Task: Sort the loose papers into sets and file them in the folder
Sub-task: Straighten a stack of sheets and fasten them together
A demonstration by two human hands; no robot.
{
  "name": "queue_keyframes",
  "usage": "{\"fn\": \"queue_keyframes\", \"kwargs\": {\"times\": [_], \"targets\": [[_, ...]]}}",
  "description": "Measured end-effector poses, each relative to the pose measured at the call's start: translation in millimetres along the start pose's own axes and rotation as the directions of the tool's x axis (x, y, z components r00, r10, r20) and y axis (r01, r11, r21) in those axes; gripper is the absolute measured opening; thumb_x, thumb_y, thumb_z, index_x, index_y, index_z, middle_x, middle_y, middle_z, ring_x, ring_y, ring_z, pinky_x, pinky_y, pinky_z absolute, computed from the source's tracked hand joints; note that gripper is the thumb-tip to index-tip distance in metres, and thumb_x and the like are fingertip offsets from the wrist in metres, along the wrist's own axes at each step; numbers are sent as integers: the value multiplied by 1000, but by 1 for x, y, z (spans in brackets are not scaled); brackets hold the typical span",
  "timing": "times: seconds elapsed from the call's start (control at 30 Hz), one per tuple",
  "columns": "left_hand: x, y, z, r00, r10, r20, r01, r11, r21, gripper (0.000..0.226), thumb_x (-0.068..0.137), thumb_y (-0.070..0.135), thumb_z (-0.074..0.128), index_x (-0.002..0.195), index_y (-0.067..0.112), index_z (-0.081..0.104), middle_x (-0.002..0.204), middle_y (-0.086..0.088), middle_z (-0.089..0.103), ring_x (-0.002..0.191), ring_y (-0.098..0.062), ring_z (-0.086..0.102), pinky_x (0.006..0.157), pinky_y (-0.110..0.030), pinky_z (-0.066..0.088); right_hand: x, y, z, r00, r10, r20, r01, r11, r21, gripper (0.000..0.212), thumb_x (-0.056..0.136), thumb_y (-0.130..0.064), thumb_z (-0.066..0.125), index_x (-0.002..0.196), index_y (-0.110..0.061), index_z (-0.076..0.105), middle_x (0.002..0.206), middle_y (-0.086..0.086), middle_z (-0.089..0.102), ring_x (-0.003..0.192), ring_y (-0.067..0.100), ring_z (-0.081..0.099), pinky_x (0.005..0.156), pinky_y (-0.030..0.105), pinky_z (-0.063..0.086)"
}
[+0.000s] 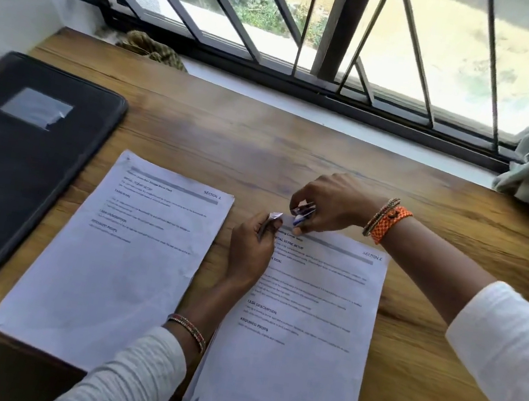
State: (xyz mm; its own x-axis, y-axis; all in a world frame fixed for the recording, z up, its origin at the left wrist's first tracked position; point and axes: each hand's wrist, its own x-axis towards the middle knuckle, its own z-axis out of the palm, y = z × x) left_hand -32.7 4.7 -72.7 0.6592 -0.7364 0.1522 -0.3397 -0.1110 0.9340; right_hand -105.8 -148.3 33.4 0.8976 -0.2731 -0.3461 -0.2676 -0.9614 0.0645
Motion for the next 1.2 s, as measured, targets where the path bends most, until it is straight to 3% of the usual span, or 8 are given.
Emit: {"fn": "queue_keyframes", "kwargs": {"times": [0.2, 0.37, 0.53, 0.73, 0.9, 1.07, 1.13, 1.2], "targets": [[-3, 2, 2, 998, 53, -34, -52, 998, 31, 15, 93, 18, 59, 84, 9, 67, 58, 13, 48, 52, -2, 43, 50, -17, 28, -4, -3, -3, 999, -5, 41, 4, 1000, 23, 58, 74, -73, 59, 120, -37, 59, 103, -5, 67, 85, 15, 56, 55, 23, 32], [-5, 2, 2, 993, 91, -72, -87, 995, 55, 11, 90, 11, 59, 88, 5, 68, 65, 4, 59, 57, -3, 45, 51, -15, 29, 5, -16, 4, 999, -17, 27, 16, 998, 67, 57, 76, -70, 60, 119, -33, 61, 101, -4, 68, 87, 19, 59, 56, 24, 34], [-6, 1, 2, 995, 35, -98, -33, 999, 25, 17, 93, 18, 59, 84, 6, 66, 69, 0, 64, 58, -11, 52, 52, -32, 40, 6, -28, 5, 999, -22, 23, 20, 994, 111, 24, 83, -39, 67, 87, -16, 61, 84, 3, 61, 75, 23, 54, 58, 31, 42], [-5, 0, 1, 995, -9, -102, 11, 1000, 21, 9, 89, 7, 62, 80, 6, 64, 67, 6, 61, 61, -7, 52, 55, -30, 42, 11, -34, -1, 991, -26, 133, -5, 974, 229, 23, 84, -28, 68, 97, -11, 65, 84, 3, 58, 80, 21, 51, 64, 29, 37], [-6, 2, 0, 993, -66, -95, 65, 998, -9, 13, 89, 8, 63, 76, 5, 59, 64, 14, 55, 60, 3, 50, 54, -22, 39, 7, -36, 9, 1000, 4, 20, -9, 969, 245, 18, 81, -21, 63, 93, -8, 68, 87, 10, 64, 87, 29, 57, 74, 41, 48], [-4, 1, 0, 993, -102, -57, 104, 994, 32, 16, 91, 16, 61, 78, 8, 57, 65, 13, 54, 58, -1, 48, 56, -32, 42, 2, -33, 10, 998, 20, 58, -43, 910, 413, 15, 86, -15, 62, 99, -9, 65, 89, 4, 60, 84, 21, 53, 67, 33, 41], [-4, 4, 0, 992, -110, -54, 112, 993, 42, 21, 92, 20, 60, 76, 9, 53, 64, 12, 51, 57, -2, 45, 55, -33, 39, -9, -21, 7, 987, 146, 62, -156, 841, 518, 28, 90, -19, 62, 116, -9, 58, 103, 4, 59, 92, 18, 53, 74, 30, 42], [-4, 10, -5, 991, -125, -40, 127, 991, 40, 24, 93, 25, 60, 76, 11, 51, 65, 10, 52, 58, -3, 47, 56, -34, 41, -29, -3, 12, 914, 402, -55, -300, 762, 574, 29, 88, -32, 62, 111, -15, 57, 103, 4, 60, 90, 20, 55, 75, 33, 47]]}}
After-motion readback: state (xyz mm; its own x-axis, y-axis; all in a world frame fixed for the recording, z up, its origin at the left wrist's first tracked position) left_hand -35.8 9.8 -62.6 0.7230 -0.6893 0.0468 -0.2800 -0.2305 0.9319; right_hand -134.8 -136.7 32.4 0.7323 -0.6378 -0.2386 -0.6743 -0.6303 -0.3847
